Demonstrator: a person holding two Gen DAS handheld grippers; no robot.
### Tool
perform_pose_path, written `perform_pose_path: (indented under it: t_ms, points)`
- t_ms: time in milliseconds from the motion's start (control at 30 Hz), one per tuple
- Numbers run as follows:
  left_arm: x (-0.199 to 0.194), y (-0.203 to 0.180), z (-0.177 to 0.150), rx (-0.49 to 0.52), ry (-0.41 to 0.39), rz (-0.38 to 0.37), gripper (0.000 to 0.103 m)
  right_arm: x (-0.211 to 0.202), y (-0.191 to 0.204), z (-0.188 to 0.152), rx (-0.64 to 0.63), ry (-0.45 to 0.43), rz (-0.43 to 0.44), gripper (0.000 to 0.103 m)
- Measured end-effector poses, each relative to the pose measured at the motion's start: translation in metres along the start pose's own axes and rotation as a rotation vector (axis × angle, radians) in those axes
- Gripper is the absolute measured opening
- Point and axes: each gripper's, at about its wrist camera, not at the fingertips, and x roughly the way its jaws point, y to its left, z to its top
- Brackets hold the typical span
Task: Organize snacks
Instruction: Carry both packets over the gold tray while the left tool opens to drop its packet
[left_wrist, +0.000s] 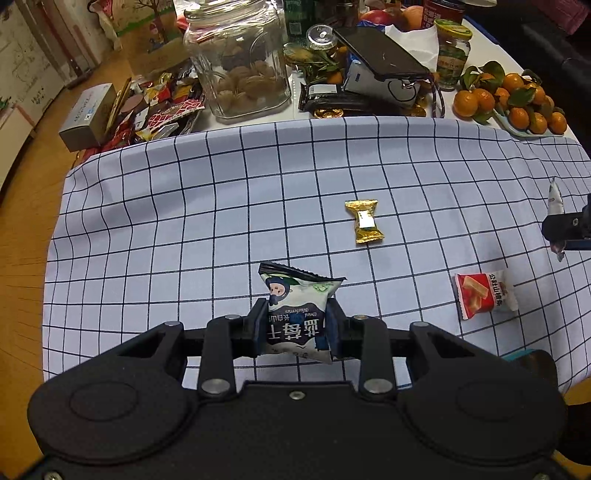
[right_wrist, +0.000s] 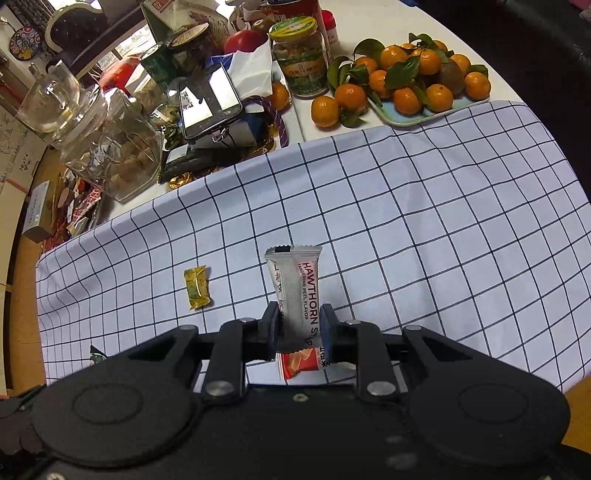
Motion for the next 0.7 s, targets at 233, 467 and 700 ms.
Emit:
perform_pose_path:
  t_ms: [233, 467, 700]
  points:
    - [0.001, -0.006, -0.034, -0.027, 0.034, -0.018, 0.041, -0.013, -0.011, -0.024, 0.018, -0.014, -0.01, 0.023]
    - [-0.004, -0.007, -0.061, -0.04, 0.033, -0.009, 0.041, -0.024, -0.021, -0.054, 0.032, -0.033, -0.039, 0.023]
    - [-0.012, -0.004, -0.083, -0.065, 0.014, -0.022, 0.041, -0.03, -0.029, -0.093, 0.038, -0.024, -0.027, 0.023]
